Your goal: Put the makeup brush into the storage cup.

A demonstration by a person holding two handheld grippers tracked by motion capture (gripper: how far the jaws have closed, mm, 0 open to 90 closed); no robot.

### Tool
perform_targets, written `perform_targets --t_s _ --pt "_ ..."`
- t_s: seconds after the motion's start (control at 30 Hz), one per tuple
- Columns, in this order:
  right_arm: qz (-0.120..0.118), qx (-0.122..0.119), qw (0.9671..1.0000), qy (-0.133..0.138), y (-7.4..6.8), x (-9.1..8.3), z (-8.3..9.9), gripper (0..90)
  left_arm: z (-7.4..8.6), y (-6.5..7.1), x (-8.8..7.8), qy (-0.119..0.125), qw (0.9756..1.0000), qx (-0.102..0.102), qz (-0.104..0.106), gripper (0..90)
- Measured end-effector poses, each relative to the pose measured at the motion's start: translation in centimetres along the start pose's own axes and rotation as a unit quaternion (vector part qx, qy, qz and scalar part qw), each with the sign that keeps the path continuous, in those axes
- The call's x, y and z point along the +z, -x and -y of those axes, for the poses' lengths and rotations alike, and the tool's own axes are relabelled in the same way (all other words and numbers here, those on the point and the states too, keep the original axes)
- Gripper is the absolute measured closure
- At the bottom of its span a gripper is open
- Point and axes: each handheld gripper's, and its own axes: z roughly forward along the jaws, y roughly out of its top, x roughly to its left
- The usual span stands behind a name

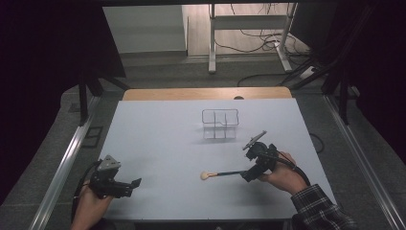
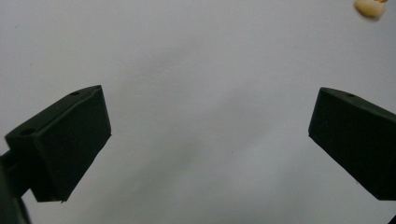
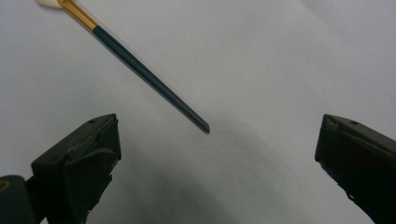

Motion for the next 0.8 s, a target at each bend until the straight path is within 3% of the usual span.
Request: perform_targets --t_s 0.8 --pt "-0.018 -0.035 0.9992 0.002 -2.0 1.9 -2.8 4.3 0.0 0.0 0.1 -0.006 1.0 0.001 0.002 0.0"
